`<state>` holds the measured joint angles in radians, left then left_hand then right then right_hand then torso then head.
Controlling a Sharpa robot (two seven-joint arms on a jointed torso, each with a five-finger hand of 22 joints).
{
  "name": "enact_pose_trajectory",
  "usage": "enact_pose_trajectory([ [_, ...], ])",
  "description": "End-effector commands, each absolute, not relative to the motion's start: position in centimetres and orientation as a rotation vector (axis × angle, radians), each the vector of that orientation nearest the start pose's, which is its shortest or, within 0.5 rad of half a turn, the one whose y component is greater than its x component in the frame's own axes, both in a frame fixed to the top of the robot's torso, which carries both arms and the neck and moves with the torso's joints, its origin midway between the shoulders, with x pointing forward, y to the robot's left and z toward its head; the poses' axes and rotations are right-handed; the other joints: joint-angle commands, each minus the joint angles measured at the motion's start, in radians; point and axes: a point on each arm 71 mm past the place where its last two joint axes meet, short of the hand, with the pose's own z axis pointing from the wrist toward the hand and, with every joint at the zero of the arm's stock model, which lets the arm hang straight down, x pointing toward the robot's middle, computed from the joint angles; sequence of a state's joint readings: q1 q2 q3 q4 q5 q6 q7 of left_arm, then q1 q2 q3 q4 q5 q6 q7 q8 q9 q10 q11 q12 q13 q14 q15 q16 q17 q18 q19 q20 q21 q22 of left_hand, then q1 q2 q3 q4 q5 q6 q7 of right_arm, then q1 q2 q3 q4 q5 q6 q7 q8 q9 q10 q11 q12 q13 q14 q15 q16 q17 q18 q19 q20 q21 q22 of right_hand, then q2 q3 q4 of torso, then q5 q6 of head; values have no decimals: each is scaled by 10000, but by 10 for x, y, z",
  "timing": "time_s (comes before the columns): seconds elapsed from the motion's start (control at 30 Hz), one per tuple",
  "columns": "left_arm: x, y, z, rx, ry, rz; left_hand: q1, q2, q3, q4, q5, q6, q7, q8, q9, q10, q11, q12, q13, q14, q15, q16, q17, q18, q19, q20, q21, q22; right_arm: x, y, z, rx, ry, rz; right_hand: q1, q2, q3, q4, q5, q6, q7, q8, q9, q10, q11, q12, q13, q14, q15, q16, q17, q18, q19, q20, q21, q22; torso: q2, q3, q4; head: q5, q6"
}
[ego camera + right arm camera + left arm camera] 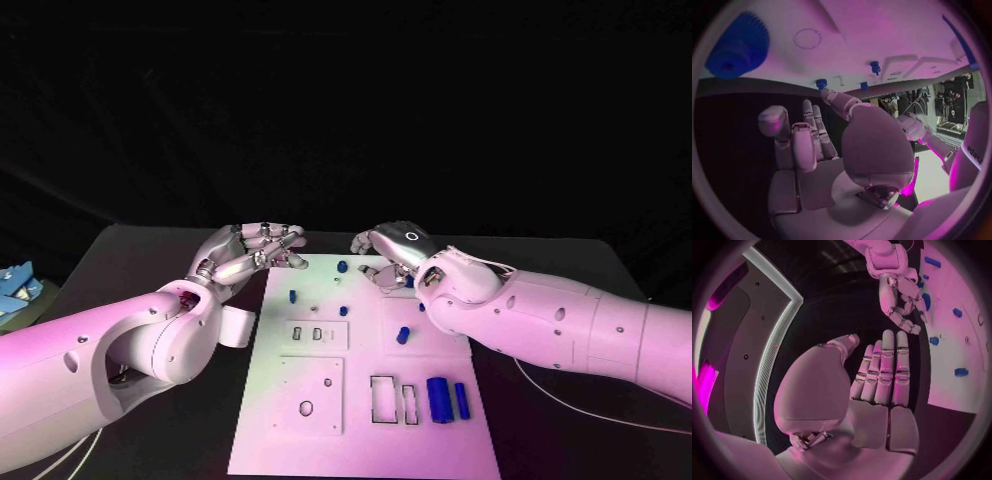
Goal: Assemble the parts on the task board
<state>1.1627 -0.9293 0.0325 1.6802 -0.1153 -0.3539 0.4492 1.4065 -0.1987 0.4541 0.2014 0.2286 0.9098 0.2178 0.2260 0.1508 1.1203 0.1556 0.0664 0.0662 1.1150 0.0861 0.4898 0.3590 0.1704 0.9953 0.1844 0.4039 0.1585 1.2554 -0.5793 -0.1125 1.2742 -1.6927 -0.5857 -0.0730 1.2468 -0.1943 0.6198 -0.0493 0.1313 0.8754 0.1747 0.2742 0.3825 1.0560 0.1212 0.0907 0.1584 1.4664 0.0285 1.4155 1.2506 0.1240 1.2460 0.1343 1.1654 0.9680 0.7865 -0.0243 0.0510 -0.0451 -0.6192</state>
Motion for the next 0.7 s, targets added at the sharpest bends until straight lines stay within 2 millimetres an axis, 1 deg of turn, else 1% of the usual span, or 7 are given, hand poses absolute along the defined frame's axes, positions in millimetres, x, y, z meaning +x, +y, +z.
enact_pose_trajectory([
  [0.03,462,207,-149,-9594,13456,-16343,-77,36,16,-32,-42,-57,42,-39,-12,-55,-22,-42,-9,-44,-11,33,16,108,52,21,40,11,520,-149,-162,-2867,13277,6043,-65,-37,-68,77,86,125,-19,-25,44,268,-102,205,48,400,-4,75,187,-10,116,-29,140,220,-24,2,-40,-20,29],
  [0.1,463,209,-149,-9619,13442,-16303,-77,36,16,-32,-42,-57,42,-39,-12,-55,-22,-42,-9,-44,-11,33,16,108,52,21,40,11,520,-167,-156,-2157,13832,6038,-172,-55,-122,193,142,116,-19,-70,59,567,-150,394,102,449,-39,171,337,-50,248,-56,275,421,-49,1,-76,-23,25],
  [0.17,463,210,-149,-9635,13431,-16272,-81,32,16,-41,-44,-63,45,-46,-14,-68,-18,-42,-9,-57,-7,42,28,106,46,22,45,12,520,-184,-154,-1457,14480,6039,-683,-461,-533,527,1352,-132,48,-277,46,1030,-177,688,234,523,-60,343,597,-108,418,-89,454,690,-78,-6,-118,-60,30],
  [0.3,463,212,-149,-9649,13416,-16245,-84,30,15,-45,-45,-66,47,-50,-16,-75,-16,-43,-9,-64,-6,47,35,106,43,23,47,13,520,-213,-156,-377,15770,5951,-822,-669,-1316,699,1618,-505,5,-428,116,1797,-324,1569,849,594,-167,546,908,-151,580,-162,628,961,-111,-10,-186,-90,29],
  [0.47,463,213,-148,-9656,13402,-16225,-84,30,15,-45,-45,-66,47,-50,-16,-75,-16,-43,-9,-64,-6,47,35,106,43,23,47,13,520,-237,-161,282,16823,5652,-65,-243,-2818,1029,1500,-1108,-113,140,772,611,-454,5260,4206,634,-246,719,1120,-198,772,-324,792,1358,-126,4,-188,-91,-19],
  [0.6,463,213,-149,-9656,13404,-16229,-84,30,15,-45,-45,-66,47,-50,-16,-75,-16,-43,-9,-64,-6,47,35,106,43,23,47,13,521,-243,-164,369,17087,5430,72,-210,-3031,1299,1535,-1192,-101,432,989,58,-457,6844,5500,678,-279,843,1331,-254,872,-282,902,1598,-113,-14,-155,-145,-4],
  [0.7,464,213,-149,-9663,13410,-16221,-82,29,18,-55,-45,-66,46,-53,-16,-80,-16,-41,-8,-76,-5,53,44,105,38,23,51,14,521,-244,-167,379,17197,5360,153,-176,-3089,1463,1546,-1220,-105,562,1070,431,-431,8330,6909,721,-261,949,1547,-277,935,-272,983,1759,-105,-11,-139,-138,20],
])
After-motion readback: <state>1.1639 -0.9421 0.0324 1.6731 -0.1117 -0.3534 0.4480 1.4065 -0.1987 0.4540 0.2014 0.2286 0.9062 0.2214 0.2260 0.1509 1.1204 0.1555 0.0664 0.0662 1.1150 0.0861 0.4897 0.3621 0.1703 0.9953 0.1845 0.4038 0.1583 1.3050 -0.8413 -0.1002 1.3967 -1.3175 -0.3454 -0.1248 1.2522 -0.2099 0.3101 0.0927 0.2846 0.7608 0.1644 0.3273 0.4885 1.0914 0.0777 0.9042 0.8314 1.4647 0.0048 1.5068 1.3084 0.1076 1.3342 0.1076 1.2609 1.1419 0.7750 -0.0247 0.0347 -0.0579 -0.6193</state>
